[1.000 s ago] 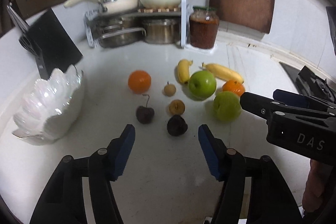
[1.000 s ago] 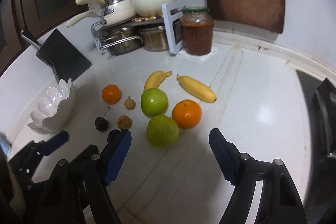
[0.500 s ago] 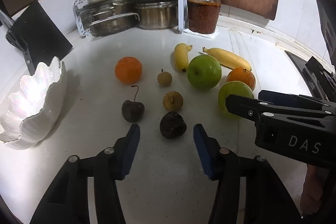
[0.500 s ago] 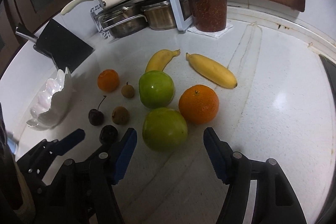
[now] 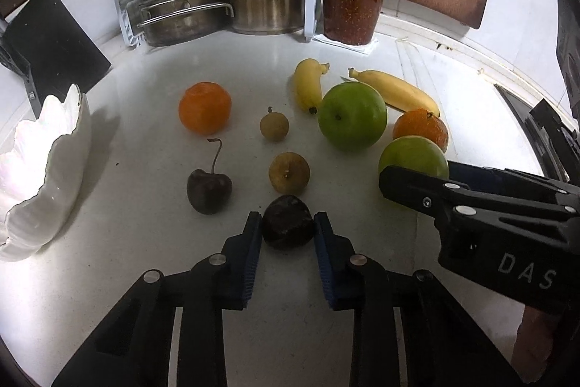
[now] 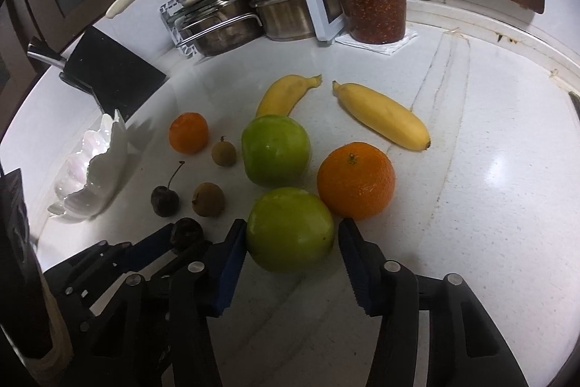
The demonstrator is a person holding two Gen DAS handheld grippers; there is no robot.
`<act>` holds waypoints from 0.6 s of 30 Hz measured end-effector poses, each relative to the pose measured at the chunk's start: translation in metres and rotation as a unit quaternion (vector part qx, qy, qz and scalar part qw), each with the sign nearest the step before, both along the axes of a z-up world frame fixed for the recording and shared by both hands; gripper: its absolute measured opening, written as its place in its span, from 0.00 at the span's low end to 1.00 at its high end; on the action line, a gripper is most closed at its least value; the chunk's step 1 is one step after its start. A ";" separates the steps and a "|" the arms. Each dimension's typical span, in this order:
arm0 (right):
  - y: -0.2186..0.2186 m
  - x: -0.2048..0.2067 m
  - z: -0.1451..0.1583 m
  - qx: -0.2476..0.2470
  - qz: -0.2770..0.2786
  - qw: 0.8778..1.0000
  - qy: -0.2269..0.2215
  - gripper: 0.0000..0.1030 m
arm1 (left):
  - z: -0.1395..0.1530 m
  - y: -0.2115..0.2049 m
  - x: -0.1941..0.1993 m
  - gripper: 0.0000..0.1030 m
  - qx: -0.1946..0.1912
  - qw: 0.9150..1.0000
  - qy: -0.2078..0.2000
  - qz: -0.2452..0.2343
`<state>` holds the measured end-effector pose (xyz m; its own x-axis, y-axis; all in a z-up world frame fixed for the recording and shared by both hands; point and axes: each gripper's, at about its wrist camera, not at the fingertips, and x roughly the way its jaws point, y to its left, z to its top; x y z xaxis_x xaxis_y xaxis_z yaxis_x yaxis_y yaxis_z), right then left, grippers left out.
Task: Organize fruits
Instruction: 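Grasp the dark plum with the left gripper while the right gripper grasps the green apple, then carry the plum with the left gripper while the right gripper carries the apple over the white bowl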
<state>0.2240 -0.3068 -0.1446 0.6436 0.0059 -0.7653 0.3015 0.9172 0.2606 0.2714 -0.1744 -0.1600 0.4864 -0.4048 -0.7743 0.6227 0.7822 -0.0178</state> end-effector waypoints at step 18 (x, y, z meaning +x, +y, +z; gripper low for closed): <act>0.008 -0.004 0.006 -0.025 0.027 0.999 0.006 0.47 | 0.025 0.024 -0.009 0.28 -0.029 0.998 -0.019 0.047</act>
<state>0.2203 -0.2985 -0.1386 0.6340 0.0008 -0.7734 0.2547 0.9440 0.2098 0.2627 -0.1505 -0.1349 0.5530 -0.3995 -0.7312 0.5474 0.8358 -0.0427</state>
